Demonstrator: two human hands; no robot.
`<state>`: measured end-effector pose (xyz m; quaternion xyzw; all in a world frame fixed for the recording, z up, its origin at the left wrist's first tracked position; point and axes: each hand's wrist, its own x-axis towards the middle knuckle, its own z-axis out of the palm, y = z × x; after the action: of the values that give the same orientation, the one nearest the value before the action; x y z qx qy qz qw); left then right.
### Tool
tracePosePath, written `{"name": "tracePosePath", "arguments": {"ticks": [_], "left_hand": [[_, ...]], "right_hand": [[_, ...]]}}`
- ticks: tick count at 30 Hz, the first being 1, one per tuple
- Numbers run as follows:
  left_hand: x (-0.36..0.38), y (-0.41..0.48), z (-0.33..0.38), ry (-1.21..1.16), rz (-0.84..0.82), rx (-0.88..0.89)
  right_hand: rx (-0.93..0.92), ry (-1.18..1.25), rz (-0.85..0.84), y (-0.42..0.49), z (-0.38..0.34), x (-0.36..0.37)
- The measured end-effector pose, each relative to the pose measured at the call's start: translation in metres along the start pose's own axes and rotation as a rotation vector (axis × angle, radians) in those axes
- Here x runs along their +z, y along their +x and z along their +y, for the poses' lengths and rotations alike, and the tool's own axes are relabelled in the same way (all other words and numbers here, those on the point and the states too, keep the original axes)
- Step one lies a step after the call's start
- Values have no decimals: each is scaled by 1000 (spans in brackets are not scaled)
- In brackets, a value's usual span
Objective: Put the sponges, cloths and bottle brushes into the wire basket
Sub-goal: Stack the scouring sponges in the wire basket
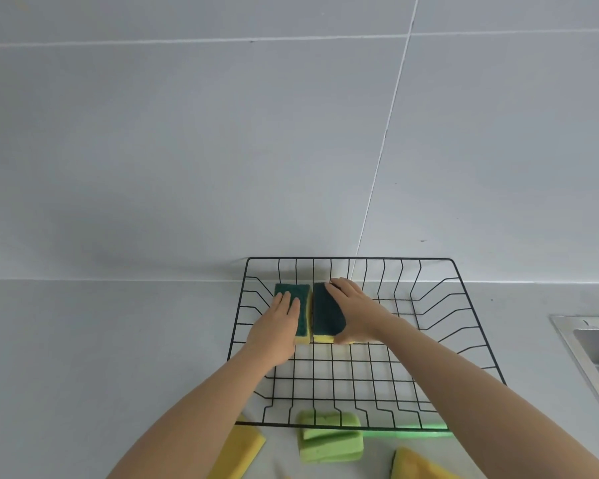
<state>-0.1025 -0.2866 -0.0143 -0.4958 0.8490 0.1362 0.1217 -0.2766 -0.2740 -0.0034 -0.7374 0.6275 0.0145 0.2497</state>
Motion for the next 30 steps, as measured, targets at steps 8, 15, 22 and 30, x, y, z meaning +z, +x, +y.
{"name": "tracePosePath", "arguments": {"ticks": [8, 15, 22, 30], "left_hand": [[9, 2, 4, 52, 61, -2], [-13, -14, 1, 64, 35, 88], [-39, -80, -24, -109, 236, 58], [-11, -168, -38, -203, 377, -36]], "right_hand": [[14, -43, -35, -2, -5, 5], [0, -221, -43, -11, -15, 5], [-75, -135, 66, -65, -47, -9], [-75, -74, 64, -147, -55, 11]]}}
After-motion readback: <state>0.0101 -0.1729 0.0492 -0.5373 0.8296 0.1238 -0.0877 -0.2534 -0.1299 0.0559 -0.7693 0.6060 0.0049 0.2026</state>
